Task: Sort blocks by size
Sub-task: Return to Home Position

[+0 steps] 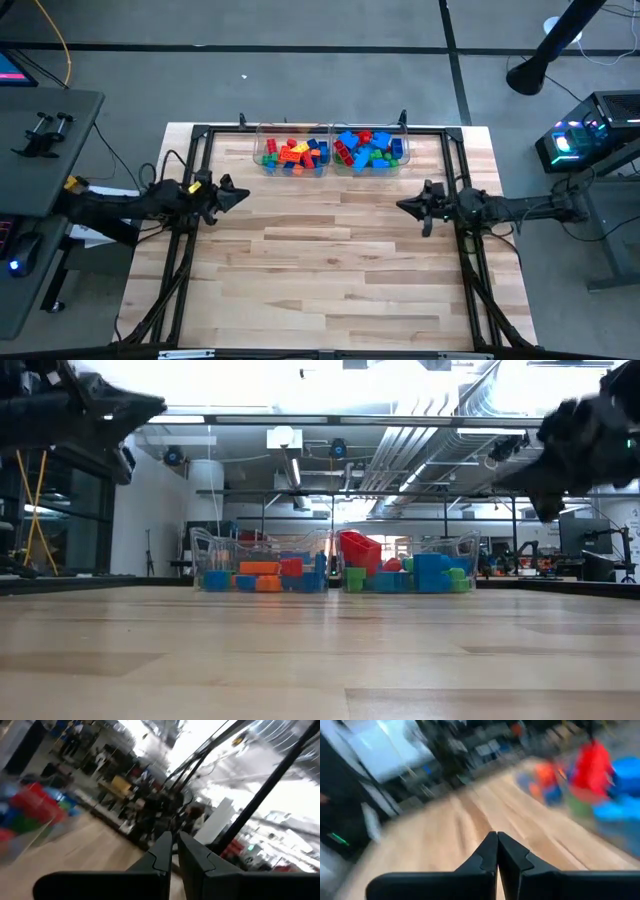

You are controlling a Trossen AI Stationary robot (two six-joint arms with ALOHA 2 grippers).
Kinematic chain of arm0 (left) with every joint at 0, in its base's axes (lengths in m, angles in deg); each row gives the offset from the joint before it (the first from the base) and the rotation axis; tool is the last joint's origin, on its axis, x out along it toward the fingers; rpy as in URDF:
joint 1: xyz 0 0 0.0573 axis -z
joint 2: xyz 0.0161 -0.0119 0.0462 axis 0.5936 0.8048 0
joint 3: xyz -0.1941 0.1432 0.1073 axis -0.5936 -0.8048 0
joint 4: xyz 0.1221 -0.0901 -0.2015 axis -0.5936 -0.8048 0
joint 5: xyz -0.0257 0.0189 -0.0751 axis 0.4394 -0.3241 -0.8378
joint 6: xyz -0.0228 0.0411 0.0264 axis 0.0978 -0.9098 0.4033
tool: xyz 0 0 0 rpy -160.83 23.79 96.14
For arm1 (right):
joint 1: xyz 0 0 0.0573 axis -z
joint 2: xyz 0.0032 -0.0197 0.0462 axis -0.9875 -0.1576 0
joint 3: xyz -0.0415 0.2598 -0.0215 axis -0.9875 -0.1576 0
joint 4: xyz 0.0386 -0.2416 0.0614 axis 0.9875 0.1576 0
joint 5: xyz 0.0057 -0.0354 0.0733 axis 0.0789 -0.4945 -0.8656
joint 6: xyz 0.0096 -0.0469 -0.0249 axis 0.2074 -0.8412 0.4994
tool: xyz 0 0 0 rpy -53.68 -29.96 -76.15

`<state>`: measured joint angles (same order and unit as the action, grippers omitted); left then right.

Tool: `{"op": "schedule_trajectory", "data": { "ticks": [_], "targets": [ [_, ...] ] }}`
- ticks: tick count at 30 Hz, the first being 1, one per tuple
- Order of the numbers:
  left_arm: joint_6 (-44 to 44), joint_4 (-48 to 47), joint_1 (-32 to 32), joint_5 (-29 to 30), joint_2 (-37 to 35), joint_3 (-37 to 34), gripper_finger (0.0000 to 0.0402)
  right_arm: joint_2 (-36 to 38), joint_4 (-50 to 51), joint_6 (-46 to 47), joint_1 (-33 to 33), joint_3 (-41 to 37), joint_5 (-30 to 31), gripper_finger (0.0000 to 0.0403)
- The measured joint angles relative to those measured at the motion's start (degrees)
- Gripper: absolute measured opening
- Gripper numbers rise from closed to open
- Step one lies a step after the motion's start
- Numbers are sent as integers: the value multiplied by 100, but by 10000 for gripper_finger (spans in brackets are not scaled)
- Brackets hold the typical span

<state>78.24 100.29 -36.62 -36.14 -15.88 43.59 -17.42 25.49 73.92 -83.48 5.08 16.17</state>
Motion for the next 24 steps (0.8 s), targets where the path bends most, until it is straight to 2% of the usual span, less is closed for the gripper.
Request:
{"op": "schedule_trajectory", "data": {
  "ticks": [5,9,14,21,24],
  "targets": [
    [3,-1867,-4,-12,-568,0,19,-110,280,-22,0,28,16,0],
    [17,-1956,-19,-453,-798,-6,19,-108,304,-19,0,28,-7,0],
    [17,-1957,-9,-466,-791,-9,19,-31,306,-19,-10,28,-6,0],
    [4,-1955,-28,-451,-789,-9,19,1157,274,-19,-11,28,-13,1],
    [3,-1953,-31,-426,-788,-9,19,1262,210,-19,-11,37,-17,1]
  ]
}}
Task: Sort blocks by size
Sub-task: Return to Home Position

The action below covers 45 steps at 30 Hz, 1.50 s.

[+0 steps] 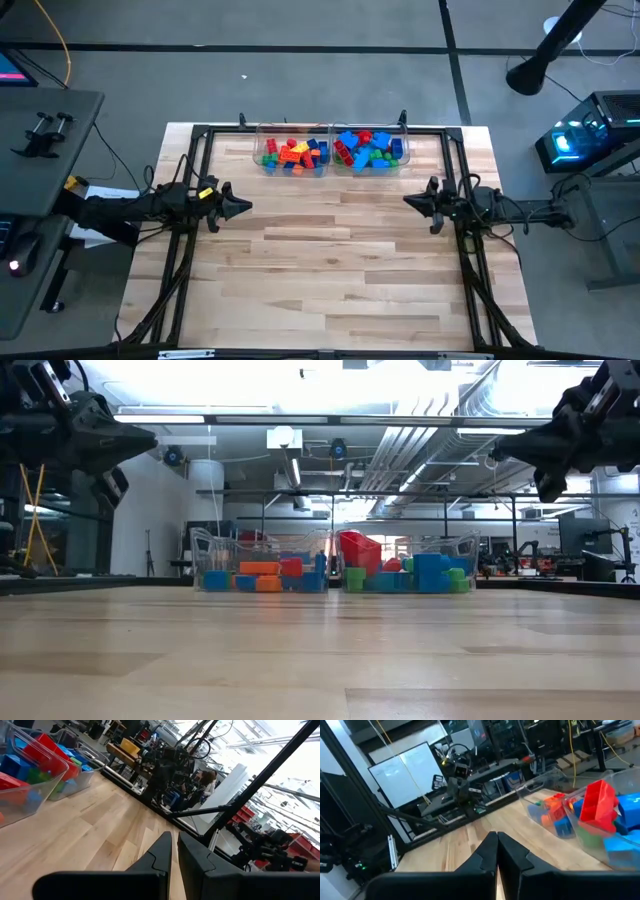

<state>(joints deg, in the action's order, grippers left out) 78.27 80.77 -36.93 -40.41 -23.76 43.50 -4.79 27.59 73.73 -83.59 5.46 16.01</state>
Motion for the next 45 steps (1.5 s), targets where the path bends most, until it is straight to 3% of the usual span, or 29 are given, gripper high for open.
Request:
{"op": "schedule_trajectory", "data": {
  "ticks": [16,19,25,28,45],
  "targets": [
    [-68,9,-10,72,24,0,19,-98,91,2,0,0,-4,1],
    [-1230,13,-24,108,87,0,19,-98,91,2,0,0,-5,1],
    [-4446,9,-22,105,212,0,19,-98,91,2,0,0,-5,1],
    [-5120,10,-22,105,210,0,19,-98,91,2,0,0,-7,1],
    [-4862,9,-22,105,210,0,19,-98,91,2,0,0,-7,1]
  ]
}}
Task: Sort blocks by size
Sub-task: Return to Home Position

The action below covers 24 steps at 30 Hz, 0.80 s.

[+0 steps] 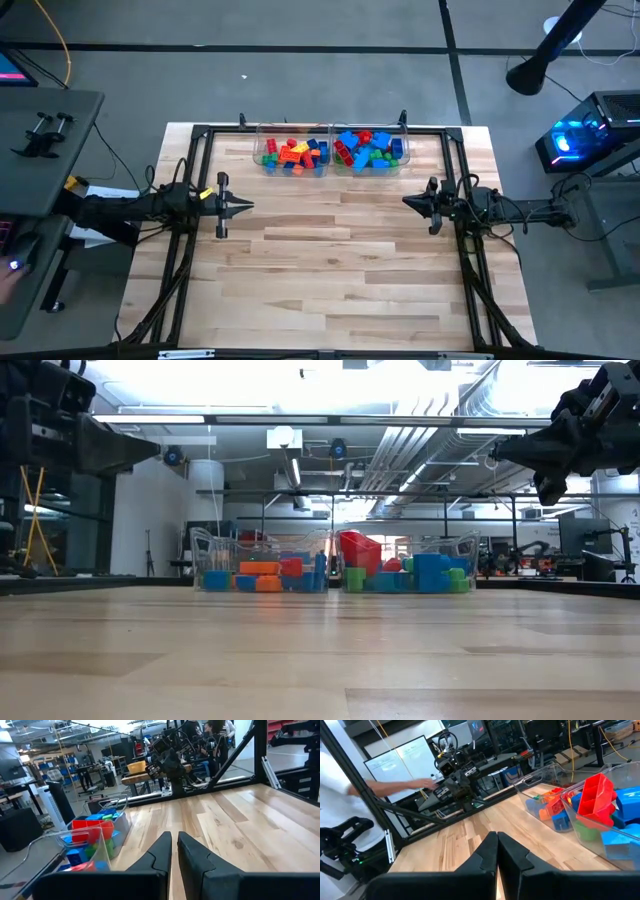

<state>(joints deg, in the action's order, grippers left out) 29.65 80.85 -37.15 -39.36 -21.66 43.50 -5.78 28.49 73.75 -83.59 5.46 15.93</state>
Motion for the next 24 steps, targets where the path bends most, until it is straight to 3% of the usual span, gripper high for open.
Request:
{"op": "schedule_trajectory", "data": {
  "ticks": [24],
  "targets": [
    [109,-2,0,0,0,0,19,0,0,0,0,0,0,1]
  ]
}}
